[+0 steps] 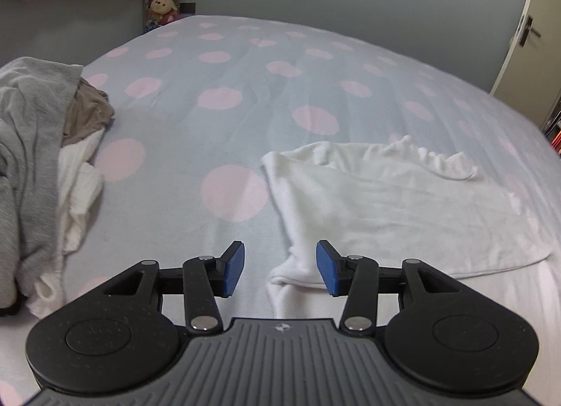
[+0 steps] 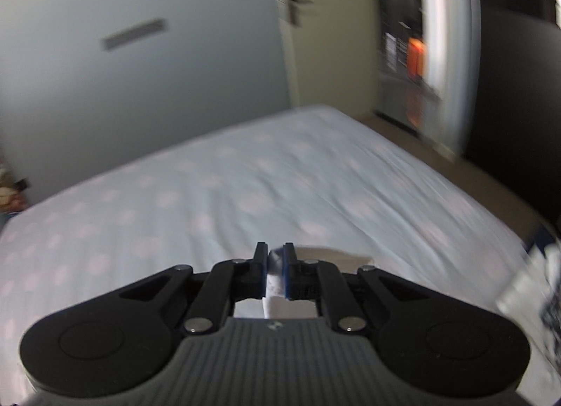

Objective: Fold clothes

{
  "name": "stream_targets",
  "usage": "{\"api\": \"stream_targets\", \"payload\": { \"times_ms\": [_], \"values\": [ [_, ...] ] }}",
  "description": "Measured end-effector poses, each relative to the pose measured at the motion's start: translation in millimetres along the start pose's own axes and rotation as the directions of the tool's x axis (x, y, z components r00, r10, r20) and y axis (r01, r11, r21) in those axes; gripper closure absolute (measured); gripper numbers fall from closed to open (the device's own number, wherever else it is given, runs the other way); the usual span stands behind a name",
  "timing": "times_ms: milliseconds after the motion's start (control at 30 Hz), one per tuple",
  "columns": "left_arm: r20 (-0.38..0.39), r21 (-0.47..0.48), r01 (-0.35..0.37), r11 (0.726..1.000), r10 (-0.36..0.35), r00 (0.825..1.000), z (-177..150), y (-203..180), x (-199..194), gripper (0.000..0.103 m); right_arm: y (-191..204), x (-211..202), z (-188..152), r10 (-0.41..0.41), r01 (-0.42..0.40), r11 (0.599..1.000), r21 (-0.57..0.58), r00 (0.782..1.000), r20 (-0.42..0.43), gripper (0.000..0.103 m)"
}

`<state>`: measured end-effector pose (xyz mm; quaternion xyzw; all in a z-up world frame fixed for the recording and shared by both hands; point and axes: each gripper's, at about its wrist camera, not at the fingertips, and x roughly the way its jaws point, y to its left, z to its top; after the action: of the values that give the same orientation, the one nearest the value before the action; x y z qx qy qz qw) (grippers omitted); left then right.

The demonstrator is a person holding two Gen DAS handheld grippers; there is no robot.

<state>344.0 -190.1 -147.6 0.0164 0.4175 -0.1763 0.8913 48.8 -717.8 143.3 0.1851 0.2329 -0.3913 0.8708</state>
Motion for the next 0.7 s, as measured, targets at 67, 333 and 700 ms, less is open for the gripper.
{"api": "stream_targets", "payload": {
  "times_ms": [67, 333, 700],
  "values": [
    [-0.002, -0.001, 0.007, 1.0, -0.007, 1.0, 1, 3, -1, 0.058, 33, -8, 11, 0.041, -0.04, 0.998, -0.04, 0.999, 0.034, 0.093],
    [-0.005, -0.017, 0.038, 0.999, -0.038, 0.999, 4, 14, -2, 0.057, 138, -32, 63, 0.153, -0.13, 0.978, -0.164, 0.979, 0.136, 0.093],
    [0.009, -0.029, 0.058, 0.998, -0.057, 0.998, 8, 26, -1, 0.057, 237, -40, 59, 0.309, -0.273, 0.919, -0.285, 0.947, 0.088, 0.093]
  ]
}}
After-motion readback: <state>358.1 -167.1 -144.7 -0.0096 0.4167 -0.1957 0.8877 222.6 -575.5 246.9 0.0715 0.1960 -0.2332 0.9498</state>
